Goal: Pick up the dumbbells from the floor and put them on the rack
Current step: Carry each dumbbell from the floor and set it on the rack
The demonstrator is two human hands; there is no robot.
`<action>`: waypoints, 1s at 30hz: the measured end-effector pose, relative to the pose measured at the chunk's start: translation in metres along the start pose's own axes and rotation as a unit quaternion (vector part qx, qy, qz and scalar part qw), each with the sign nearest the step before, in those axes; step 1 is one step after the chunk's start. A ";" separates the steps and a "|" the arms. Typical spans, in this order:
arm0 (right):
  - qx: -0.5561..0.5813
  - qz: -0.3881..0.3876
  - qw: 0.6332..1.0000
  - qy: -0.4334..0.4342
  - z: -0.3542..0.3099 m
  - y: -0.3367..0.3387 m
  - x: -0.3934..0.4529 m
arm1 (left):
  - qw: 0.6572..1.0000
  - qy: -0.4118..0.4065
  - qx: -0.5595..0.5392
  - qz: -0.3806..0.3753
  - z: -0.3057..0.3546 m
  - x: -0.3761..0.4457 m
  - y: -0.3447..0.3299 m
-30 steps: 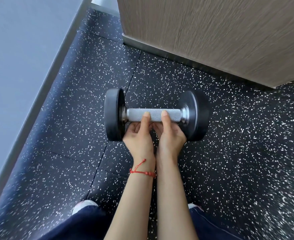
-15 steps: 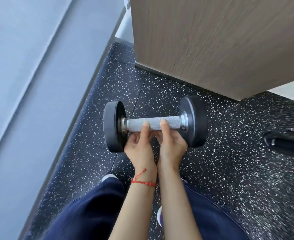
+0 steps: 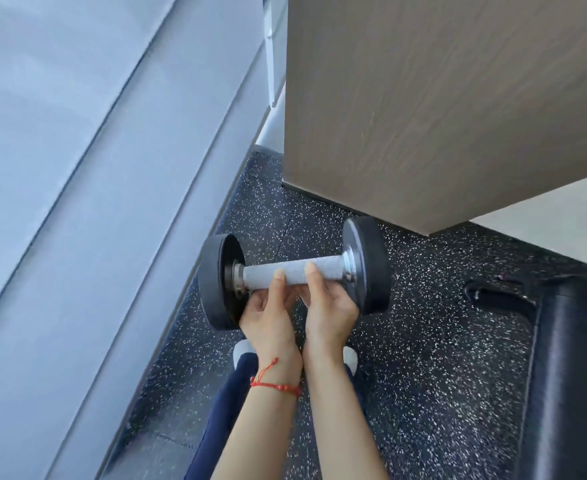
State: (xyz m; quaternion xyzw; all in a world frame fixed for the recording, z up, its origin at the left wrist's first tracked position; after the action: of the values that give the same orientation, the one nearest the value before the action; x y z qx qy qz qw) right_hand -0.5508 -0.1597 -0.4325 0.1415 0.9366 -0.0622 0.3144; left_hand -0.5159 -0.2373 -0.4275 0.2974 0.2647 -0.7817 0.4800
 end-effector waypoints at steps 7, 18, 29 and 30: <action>-0.010 -0.020 1.000 0.013 -0.060 -0.031 -0.064 | 1.000 -0.028 -0.003 0.000 0.076 -0.045 0.008; -0.017 -0.128 0.992 -0.011 -0.100 -0.054 -0.088 | 0.994 -0.057 -0.070 0.062 0.111 -0.073 0.011; -0.093 -0.285 0.953 -0.049 -0.100 -0.050 -0.116 | 0.966 -0.088 -0.160 0.182 0.102 -0.110 0.040; -0.099 -0.296 0.949 -0.049 -0.097 -0.050 -0.120 | 0.962 -0.090 -0.169 0.195 0.102 -0.114 0.046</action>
State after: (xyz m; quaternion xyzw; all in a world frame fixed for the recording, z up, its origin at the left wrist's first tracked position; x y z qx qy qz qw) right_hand -0.5294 -0.2151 -0.2812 -0.1777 0.9213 -0.0661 0.3396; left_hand -0.4544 -0.2593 -0.2820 0.1862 0.2853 -0.6408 0.6880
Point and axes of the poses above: each hand's wrist, its own x-axis towards the middle knuckle, its own y-axis out of the back of the hand, z = x × y, the point moved 5 cm from there along x, towards the middle knuckle, and after that the axes turned 5 degrees about -z, right-handed, at the moved point
